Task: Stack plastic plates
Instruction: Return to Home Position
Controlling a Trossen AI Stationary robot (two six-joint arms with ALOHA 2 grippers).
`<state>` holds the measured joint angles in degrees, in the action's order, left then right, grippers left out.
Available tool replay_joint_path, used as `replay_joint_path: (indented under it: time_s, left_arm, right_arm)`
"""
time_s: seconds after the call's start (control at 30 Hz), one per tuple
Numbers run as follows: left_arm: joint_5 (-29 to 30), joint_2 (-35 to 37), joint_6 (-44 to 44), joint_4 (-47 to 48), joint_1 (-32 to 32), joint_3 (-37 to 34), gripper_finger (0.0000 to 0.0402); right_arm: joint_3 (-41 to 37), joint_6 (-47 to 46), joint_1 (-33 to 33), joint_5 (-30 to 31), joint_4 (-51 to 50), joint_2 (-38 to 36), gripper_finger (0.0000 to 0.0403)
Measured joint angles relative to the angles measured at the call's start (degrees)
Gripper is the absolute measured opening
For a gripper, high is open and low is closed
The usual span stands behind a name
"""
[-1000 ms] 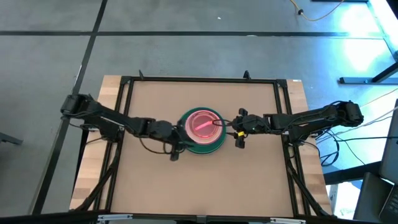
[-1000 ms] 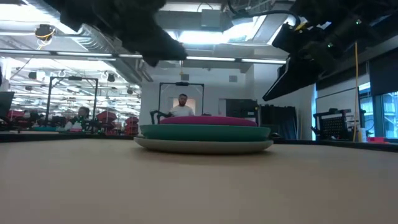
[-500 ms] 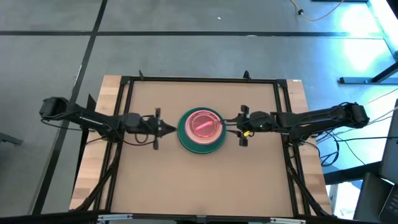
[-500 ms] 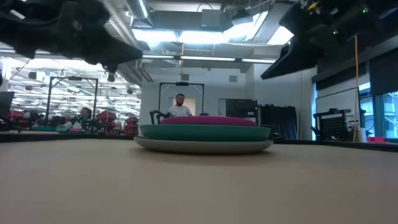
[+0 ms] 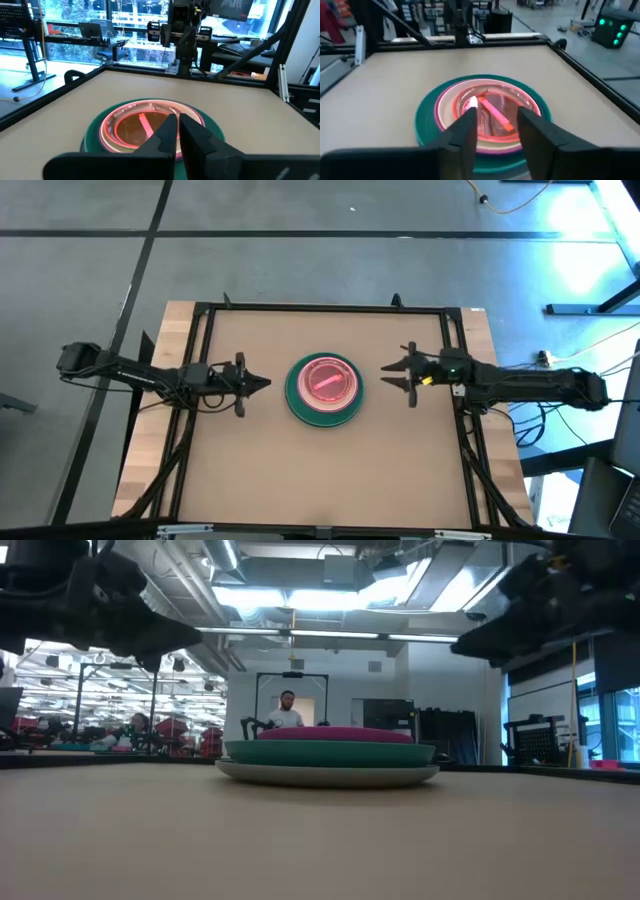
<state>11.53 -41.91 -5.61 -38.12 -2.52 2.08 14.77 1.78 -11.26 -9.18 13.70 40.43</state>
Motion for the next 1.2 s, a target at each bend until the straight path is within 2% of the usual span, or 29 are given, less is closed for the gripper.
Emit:
replay_joint_path:
  time_s: [0.27,0.37,0.5,0.77,0.87,1.07,1.2]
  left_arm:
    - [0.07,0.03,-0.24,-0.12,0.0,-0.75,0.0012]
    - [0.07,0.03,-0.24,-0.14,0.0,-0.74,0.0012]
    - [0.1,0.03,-0.15,-0.13,0.0,-0.74,0.0012]
    - [0.18,0.08,1.4,0.4,0.0,-1.68,0.0011]
    - [0.73,1.07,1.59,0.26,0.0,-1.68,0.0011]
    - [-2.09,4.52,3.2,0.63,-0.02,-1.68,0.0011]
    - [-0.41,5.8,4.47,2.44,-0.02,-1.68,0.0011]
  right_arm:
    - [-7.99,-3.1,-3.71,-0.83,-0.56,-16.86,0.0026]
    - [-10.96,-3.56,-3.81,-0.86,-0.64,-22.46,0.0004]
    - [-14.12,-5.1,-3.79,-1.3,-1.5,-28.56,0.0012]
    - [-14.37,-5.19,-3.77,-1.83,-10.87,-35.81,0.0002]
    - [-14.37,-4.99,-3.77,-2.09,-10.82,-36.62,0.0003]
    - [-14.37,-5.04,-3.77,-2.18,-10.84,-36.95,0.0005]
    - [-14.37,-6.43,-3.77,-1.88,-10.92,-36.81,0.0005]
